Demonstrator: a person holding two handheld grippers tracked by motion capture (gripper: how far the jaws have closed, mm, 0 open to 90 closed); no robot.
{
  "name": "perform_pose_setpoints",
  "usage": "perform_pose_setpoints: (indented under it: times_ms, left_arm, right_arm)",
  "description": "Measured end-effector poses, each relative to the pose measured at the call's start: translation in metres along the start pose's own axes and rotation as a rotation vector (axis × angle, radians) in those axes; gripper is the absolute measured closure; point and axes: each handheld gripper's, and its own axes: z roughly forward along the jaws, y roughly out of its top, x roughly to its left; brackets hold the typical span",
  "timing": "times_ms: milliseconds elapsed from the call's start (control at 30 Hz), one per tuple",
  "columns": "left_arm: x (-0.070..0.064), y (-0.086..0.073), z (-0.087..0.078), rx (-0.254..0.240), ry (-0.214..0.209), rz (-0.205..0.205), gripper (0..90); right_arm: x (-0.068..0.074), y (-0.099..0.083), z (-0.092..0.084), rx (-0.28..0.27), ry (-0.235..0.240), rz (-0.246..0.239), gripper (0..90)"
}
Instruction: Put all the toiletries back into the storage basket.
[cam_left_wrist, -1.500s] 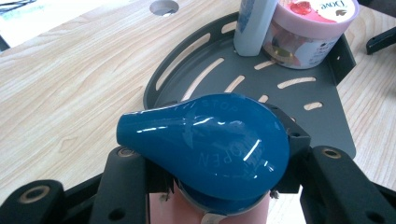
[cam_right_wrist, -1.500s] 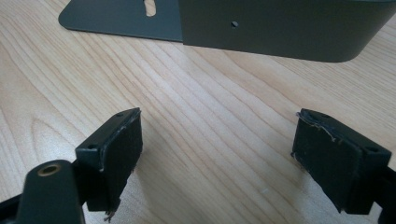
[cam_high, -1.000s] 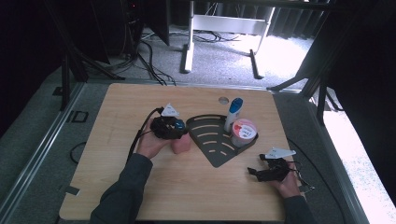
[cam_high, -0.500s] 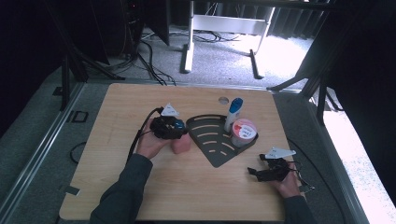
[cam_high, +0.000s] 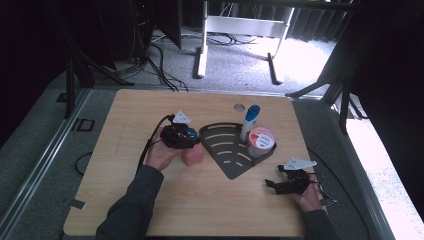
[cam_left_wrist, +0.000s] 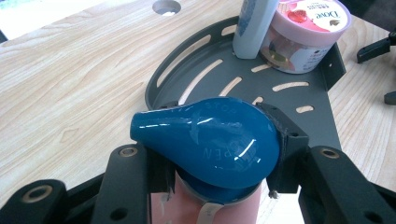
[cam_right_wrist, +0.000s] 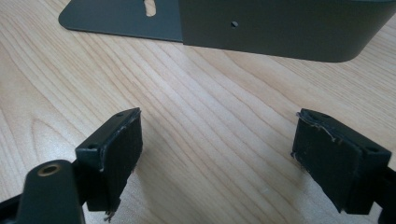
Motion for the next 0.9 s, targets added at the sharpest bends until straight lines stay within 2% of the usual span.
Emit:
perform_pose_setpoints:
  times_ms: [167,500,733,900]
  left_arm:
    - [-0.004,0.002,-0.001,0.014,0.017,0.017,52.9]
    - [-0.008,0.009,-0.008,0.011,0.043,0.024,52.9]
    - [-0.013,0.017,-0.014,0.011,0.055,0.041,52.8]
    - [-0.014,0.022,-0.017,0.002,0.050,0.038,52.9]
  right_arm:
    - [0.000,0.000,0.000,-0.001,0.000,0.001,15.7]
    - [0.000,0.000,0.000,-0.001,0.001,0.000,15.7]
    - [0.000,0.000,0.000,-0.001,0.001,0.001,15.7]
    - [0.000,0.000,0.000,-0.001,0.001,0.001,15.7]
